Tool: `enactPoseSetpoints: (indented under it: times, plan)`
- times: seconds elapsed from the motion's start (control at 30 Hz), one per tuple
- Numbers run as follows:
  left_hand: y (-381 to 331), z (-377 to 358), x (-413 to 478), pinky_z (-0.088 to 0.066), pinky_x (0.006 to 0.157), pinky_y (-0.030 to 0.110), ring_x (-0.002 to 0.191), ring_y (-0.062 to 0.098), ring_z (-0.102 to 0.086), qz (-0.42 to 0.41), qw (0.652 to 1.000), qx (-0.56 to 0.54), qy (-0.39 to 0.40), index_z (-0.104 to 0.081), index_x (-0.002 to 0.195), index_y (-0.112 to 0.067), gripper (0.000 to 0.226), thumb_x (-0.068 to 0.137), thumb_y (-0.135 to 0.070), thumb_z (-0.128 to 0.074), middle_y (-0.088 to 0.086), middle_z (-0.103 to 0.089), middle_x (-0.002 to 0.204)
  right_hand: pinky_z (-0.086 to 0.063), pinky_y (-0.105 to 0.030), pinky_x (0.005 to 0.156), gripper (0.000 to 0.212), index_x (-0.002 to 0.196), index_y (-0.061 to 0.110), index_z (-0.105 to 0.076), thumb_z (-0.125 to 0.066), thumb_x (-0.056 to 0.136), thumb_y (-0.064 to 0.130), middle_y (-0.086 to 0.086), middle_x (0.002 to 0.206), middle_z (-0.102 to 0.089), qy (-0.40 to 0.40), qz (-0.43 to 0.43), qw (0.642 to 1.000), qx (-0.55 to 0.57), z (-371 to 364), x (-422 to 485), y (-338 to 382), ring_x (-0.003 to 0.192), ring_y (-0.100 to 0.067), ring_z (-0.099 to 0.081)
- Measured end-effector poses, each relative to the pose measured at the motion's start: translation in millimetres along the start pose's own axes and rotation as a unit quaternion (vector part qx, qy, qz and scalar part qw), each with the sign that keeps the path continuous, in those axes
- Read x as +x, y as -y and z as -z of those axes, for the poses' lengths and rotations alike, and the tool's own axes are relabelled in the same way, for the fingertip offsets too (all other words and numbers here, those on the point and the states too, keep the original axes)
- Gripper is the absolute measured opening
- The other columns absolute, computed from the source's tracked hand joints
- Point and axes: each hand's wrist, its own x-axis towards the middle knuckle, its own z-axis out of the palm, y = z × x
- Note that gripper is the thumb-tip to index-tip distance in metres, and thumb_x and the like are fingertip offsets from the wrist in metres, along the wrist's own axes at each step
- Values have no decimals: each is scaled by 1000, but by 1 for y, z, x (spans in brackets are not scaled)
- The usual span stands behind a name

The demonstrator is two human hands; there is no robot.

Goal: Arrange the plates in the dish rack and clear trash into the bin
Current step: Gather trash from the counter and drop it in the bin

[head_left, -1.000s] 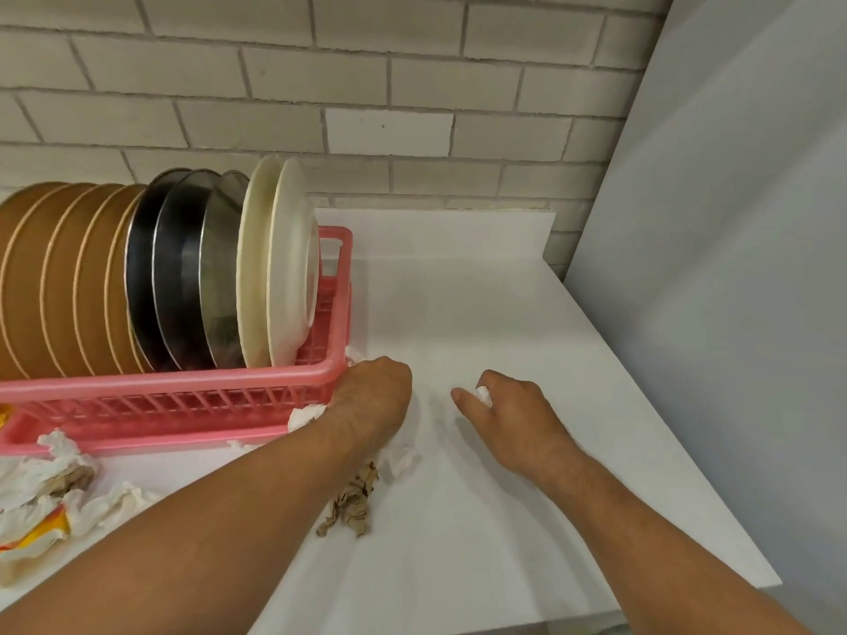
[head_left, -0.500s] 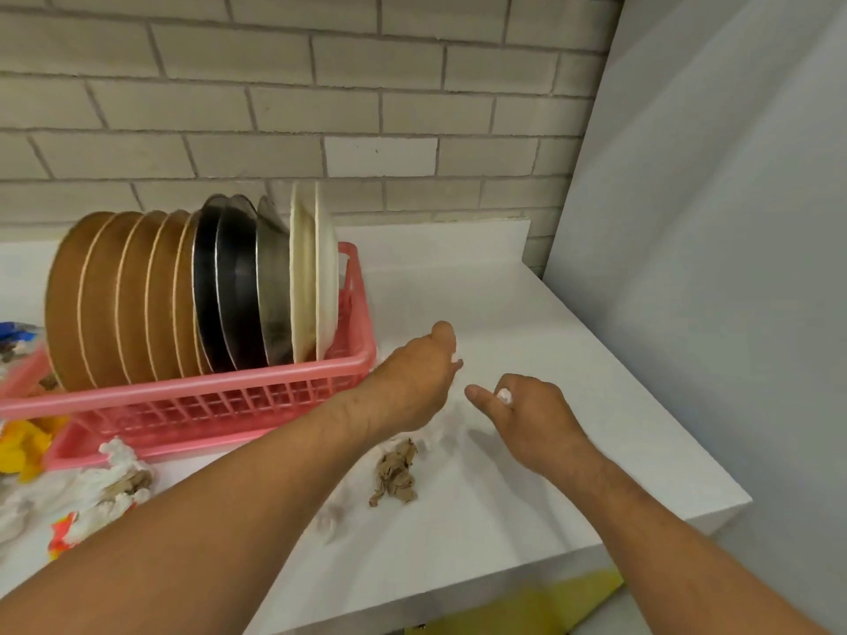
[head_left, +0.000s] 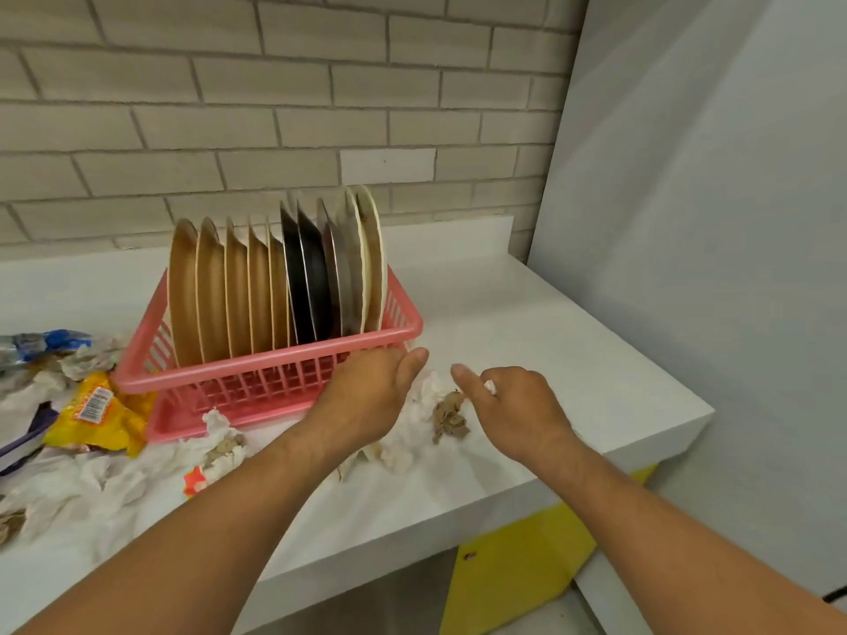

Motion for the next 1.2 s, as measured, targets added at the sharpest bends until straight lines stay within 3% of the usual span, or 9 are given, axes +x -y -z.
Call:
enactPoseSetpoints:
  times: [0.1,0.2,0.27,0.4,0.53,0.63,0.77,1.03,1.2]
  plan:
    - [1,4,-21,-51,58,36,54,16,-57,7,1000,3,10,-59,65,-12,62,91,-62,-32,3,-59,60,-44,-32,58,67,47,18,-49,-25,94,60,3,53,-54,4,-15,998,55,-1,-19,6,56,-16,-52]
    - [1,2,-44,-52,43,30,45,14,-59,31,998,-38,47,-57,60,-15,54,87,-60,-46,1,-60,56,-47,-28,71,53,72,12,-64,-29,100,40,0,81,-67,30,4,998,47,-3,-37,6,80,-19,-60]
    - [1,-2,-59,-52,42,27,45,14,-60,41,997,-53,48,-58,61,-14,51,86,-58,-52,0,-61,56,-43,-22,66,35,85,17,-63,-33,100,27,3,88,-65,41,23,997,60,-5,-49,4,83,-16,-60]
    - [5,-17,-86,-46,57,34,55,16,-52,2,1000,-1,29,-56,59,-12,59,84,-64,-44,3,-58,57,-48,-20,48,25,110,26,-63,-41,99,22,4,83,-65,101,-28,978,182,-17,-77,-10,58,-9,-61]
    - [19,-45,-121,-33,52,26,51,11,-42,-33,995,13,96,-43,55,-19,55,89,-62,-38,-3,-44,51,-43,-13,61,19,103,23,-66,-48,97,24,10,78,-66,91,29,987,131,-44,-102,-31,65,0,-58]
    - [34,-69,-153,-32,56,30,55,10,-44,-60,984,37,165,-45,59,-19,47,93,-52,-45,-5,-48,56,-34,-13,54,23,77,22,-62,-52,95,32,10,65,-57,89,55,990,95,-72,-125,-48,62,-2,-52]
    - [60,-97,-193,-29,52,30,49,10,-38,-6,973,29,231,-42,53,-16,53,92,-51,-47,-3,-43,51,-25,-32,49,47,53,19,-37,-47,96,37,5,50,-39,111,31,992,48,-113,-160,-70,51,-14,-38]
    - [171,-170,-274,-32,51,29,53,16,-47,132,961,32,242,-44,51,-20,54,94,-52,-42,-4,-48,53,-30,-31,54,45,53,17,-32,-47,92,36,1,54,-39,232,-35,972,-27,-245,-229,-117,63,-28,-48]
    - [253,-241,-352,-41,64,35,79,25,-57,134,947,104,273,-32,57,-29,44,96,-47,-42,3,-58,77,-40,-28,59,35,57,24,-37,-52,85,40,-3,73,-54,351,-68,932,-59,-357,-272,-162,73,-25,-55]
